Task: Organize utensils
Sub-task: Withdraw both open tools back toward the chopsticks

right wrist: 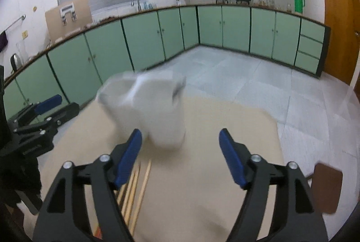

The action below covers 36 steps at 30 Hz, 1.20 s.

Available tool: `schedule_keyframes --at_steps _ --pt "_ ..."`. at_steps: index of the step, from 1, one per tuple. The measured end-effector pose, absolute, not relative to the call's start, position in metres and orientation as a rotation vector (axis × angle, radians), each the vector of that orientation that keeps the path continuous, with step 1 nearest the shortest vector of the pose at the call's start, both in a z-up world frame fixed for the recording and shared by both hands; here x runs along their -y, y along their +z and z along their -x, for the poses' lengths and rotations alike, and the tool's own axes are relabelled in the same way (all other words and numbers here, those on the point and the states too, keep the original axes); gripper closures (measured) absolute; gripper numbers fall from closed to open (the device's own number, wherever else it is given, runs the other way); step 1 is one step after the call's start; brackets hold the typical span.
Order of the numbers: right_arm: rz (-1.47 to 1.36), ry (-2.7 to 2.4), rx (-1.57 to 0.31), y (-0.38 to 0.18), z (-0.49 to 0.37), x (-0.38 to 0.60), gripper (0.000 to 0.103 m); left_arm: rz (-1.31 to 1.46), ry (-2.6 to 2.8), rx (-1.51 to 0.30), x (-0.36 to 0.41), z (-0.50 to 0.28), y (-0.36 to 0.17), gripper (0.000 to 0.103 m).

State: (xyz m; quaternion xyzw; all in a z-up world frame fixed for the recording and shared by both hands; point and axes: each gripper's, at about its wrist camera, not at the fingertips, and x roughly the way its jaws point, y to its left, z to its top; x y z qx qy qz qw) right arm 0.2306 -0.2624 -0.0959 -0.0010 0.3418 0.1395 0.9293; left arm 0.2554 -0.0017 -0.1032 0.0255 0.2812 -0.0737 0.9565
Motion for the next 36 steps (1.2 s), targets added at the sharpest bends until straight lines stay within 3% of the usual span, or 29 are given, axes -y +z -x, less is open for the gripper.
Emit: schedule_keyframes --at_steps 7,14,36 --pt "0.027 0.275 -0.859 -0.151 -0.143 0.255 0.015 -0.048 -0.149 -0.798 -0.003 -0.181 -0.167 0.016" --pt "0.042 0.272 -0.961 -0.185 -0.093 0.241 0.014 -0.032 -0.148 -0.939 -0.007 -0.137 -0.205 0.014" --pt "0.008 0.204 -0.969 -0.184 -0.082 0.263 0.015 -0.078 -0.261 -0.945 0.027 -0.103 -0.206 0.014"
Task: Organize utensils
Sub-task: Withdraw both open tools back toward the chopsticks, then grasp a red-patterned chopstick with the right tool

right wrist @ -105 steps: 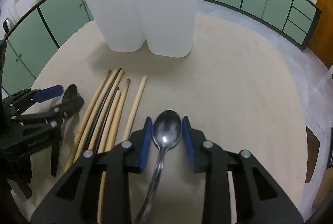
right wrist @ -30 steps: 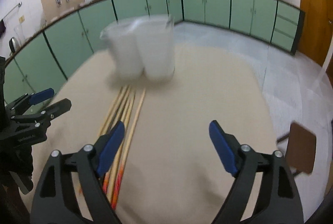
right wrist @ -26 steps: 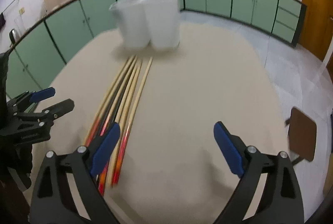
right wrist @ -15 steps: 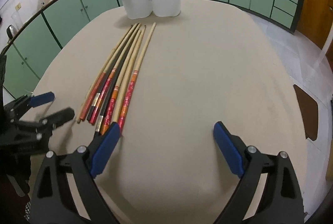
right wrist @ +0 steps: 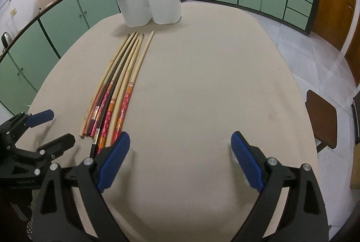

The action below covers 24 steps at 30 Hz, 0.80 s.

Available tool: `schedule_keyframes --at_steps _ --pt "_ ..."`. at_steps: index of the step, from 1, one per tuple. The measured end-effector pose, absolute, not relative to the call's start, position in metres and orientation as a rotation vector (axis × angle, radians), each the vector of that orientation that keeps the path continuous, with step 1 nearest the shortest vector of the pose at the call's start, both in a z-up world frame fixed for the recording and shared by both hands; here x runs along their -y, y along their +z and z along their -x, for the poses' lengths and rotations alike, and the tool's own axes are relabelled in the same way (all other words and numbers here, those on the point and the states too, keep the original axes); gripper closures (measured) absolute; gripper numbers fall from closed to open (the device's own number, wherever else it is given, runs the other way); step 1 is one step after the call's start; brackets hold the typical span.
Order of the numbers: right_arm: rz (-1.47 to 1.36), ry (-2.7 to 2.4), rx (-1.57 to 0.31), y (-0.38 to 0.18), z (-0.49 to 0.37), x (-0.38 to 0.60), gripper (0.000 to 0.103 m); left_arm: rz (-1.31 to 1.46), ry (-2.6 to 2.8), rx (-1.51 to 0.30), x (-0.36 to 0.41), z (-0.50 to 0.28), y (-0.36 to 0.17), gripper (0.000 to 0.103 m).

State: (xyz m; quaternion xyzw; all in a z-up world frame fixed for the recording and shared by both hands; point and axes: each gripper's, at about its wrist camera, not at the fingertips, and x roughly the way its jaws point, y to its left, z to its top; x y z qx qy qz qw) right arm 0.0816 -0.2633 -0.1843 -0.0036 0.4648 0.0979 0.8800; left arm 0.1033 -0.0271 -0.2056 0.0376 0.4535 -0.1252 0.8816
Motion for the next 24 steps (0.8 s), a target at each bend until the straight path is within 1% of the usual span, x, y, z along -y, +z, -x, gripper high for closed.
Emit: schedule_keyframes --at_steps 8,18,24 --pt "0.021 0.21 -0.971 -0.184 -0.078 0.262 0.014 -0.078 -0.215 -0.952 0.026 -0.113 -0.213 0.012" --pt "0.114 0.247 -0.974 -0.192 -0.069 0.237 0.015 -0.044 -0.088 -0.966 -0.022 -0.101 -0.212 0.013" --pt "0.156 0.237 -0.964 -0.194 -0.071 0.229 0.015 -0.021 -0.093 -0.958 -0.027 -0.098 -0.207 0.014"
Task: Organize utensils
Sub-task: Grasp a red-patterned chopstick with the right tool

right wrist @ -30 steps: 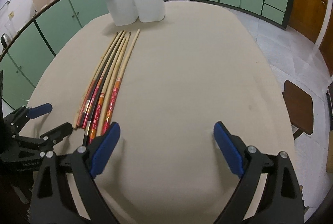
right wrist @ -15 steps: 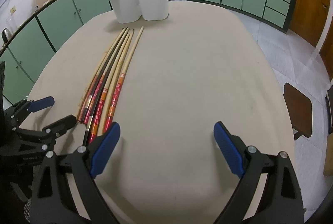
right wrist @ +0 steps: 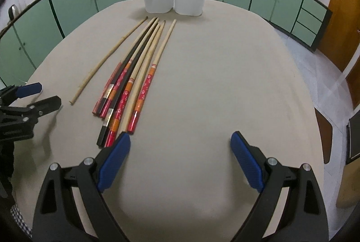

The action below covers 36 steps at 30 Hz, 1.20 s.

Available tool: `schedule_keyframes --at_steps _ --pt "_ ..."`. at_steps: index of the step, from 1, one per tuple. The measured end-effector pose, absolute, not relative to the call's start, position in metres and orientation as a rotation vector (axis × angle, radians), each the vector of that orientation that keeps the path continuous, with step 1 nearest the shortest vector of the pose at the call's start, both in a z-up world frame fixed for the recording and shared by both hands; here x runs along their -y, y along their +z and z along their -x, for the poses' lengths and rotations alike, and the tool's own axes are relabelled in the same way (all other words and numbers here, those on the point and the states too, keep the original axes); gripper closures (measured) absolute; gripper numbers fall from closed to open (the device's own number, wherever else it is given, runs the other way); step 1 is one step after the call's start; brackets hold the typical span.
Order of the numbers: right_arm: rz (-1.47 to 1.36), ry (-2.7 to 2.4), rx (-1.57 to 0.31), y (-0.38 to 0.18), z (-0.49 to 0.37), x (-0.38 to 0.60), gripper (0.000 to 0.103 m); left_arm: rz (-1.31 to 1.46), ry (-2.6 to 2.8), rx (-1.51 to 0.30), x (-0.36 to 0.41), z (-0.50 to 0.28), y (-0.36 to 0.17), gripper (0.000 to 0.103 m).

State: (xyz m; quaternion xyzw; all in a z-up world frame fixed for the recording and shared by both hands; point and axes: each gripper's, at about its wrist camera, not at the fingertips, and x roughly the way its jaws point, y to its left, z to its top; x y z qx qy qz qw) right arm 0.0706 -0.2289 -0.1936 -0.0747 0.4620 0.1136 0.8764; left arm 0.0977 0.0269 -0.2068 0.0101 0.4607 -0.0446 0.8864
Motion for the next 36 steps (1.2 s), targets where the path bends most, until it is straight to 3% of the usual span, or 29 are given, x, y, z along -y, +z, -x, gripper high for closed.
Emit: schedule_keyframes --at_steps 10,19,30,34,36 --pt "0.131 0.135 -0.954 -0.191 -0.076 0.251 0.018 -0.019 -0.112 -0.945 -0.022 -0.096 -0.204 0.014" --pt "0.135 0.268 -0.931 -0.192 -0.071 0.226 0.052 -0.02 -0.126 -0.948 -0.011 -0.096 -0.207 0.014" --pt "0.089 0.321 -0.944 -0.19 -0.072 0.22 0.056 -0.01 -0.116 -0.951 -0.016 -0.095 -0.207 0.014" --pt "0.111 0.319 -0.926 -0.192 -0.076 0.21 0.067 -0.015 -0.132 -0.943 -0.009 -0.096 -0.207 0.014" --pt "0.084 0.341 -0.927 -0.192 -0.08 0.211 0.082 -0.014 -0.136 -0.942 -0.006 -0.098 -0.208 0.014"
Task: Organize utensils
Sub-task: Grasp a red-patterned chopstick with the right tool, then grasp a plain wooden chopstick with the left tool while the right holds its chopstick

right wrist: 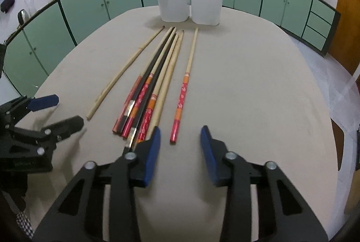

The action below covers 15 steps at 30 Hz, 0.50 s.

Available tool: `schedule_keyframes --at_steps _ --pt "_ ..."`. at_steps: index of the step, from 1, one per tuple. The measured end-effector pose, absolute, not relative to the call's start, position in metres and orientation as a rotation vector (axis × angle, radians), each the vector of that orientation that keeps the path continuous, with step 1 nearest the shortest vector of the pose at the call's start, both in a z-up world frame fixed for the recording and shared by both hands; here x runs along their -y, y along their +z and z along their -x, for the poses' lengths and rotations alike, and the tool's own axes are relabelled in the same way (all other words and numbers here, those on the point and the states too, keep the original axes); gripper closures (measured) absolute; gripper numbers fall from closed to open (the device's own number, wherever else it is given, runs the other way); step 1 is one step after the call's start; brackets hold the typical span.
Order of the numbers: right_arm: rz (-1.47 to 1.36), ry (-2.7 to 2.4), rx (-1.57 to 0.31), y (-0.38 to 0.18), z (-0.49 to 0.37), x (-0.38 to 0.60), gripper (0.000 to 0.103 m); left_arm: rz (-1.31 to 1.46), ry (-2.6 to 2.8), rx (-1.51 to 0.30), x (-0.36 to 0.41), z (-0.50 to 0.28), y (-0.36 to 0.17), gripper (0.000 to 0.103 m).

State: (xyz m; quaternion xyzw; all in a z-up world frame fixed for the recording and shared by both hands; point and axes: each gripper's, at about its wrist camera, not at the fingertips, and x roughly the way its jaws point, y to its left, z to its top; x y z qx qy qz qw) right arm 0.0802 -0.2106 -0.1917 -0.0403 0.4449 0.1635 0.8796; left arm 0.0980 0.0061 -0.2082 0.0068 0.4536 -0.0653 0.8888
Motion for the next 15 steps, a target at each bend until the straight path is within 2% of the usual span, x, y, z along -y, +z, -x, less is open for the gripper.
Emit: schedule_keyframes --at_steps 1,2,8,13,15 --pt "0.074 0.349 -0.929 -0.192 -0.08 0.213 0.093 -0.01 -0.137 -0.943 -0.005 -0.099 -0.209 0.014" --pt "0.066 0.35 -0.93 -0.192 -0.081 0.214 0.096 -0.006 -0.137 -0.944 -0.004 -0.1 -0.21 0.014" --pt "0.05 0.302 -0.929 -0.191 -0.081 0.231 0.098 -0.011 -0.132 -0.931 0.002 -0.106 -0.212 0.016" --pt "0.066 0.282 -0.927 -0.191 -0.081 0.239 0.098 -0.032 -0.101 -0.916 0.005 -0.108 -0.214 0.031" --pt "0.063 0.281 -0.928 -0.192 -0.081 0.239 0.098 -0.036 -0.102 -0.906 0.006 -0.108 -0.212 0.047"
